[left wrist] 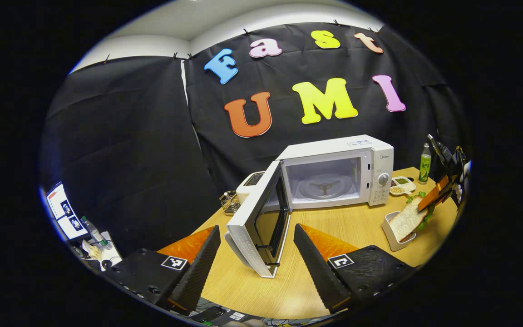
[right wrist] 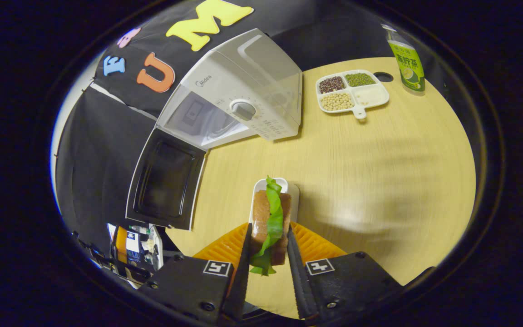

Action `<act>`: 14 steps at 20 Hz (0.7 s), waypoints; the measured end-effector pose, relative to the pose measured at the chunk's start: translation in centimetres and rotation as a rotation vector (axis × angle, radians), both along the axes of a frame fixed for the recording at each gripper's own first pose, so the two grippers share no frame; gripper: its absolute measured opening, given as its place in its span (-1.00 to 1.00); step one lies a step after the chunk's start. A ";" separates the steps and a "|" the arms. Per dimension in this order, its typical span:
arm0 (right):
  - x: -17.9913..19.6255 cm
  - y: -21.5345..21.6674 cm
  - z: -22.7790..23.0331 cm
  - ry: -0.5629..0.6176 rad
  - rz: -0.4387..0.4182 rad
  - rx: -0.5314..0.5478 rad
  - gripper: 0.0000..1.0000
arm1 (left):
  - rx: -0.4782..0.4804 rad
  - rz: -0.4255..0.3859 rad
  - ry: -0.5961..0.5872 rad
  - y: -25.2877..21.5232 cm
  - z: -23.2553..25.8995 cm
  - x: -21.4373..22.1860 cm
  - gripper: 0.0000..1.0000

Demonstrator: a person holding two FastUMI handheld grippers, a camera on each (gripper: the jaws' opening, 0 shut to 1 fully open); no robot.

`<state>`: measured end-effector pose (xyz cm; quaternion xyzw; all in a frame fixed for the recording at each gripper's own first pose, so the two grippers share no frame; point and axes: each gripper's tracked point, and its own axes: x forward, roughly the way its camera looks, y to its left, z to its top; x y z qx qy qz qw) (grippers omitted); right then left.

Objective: Open the microwave oven with the left hand, put the food in, and close the microwave oven.

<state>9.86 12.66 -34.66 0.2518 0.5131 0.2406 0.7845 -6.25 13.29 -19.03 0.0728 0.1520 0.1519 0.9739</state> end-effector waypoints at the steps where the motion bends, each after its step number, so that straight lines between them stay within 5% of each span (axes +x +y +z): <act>1: 0.0 0.0 0.1 0.012 -0.019 0.006 -0.23 | -0.006 -0.005 0.004 0.5 -0.4 0.1 0.94; 2: -0.1 0.3 0.2 0.021 -0.029 0.006 -0.16 | -0.010 -0.011 0.001 1.0 -0.5 0.2 0.94; 3: -0.1 0.3 0.5 0.022 -0.036 0.010 -0.36 | -0.015 -0.019 -0.004 1.3 -0.5 0.3 0.93; 4: -0.2 0.5 0.8 0.025 -0.042 0.011 -0.23 | -0.021 -0.025 -0.004 1.7 -0.6 0.3 0.94; 5: -0.5 0.6 1.2 0.025 -0.050 0.006 -0.40 | -0.025 -0.027 -0.006 2.2 -0.8 0.3 0.94; 6: -0.3 0.8 1.8 0.018 -0.064 0.006 -0.25 | -0.030 -0.029 -0.013 2.6 -0.7 0.4 0.93; 14: 2.3 6.1 9.3 -0.115 -0.189 0.133 -0.25 | -0.049 -0.078 -0.014 4.7 -1.4 -0.2 0.93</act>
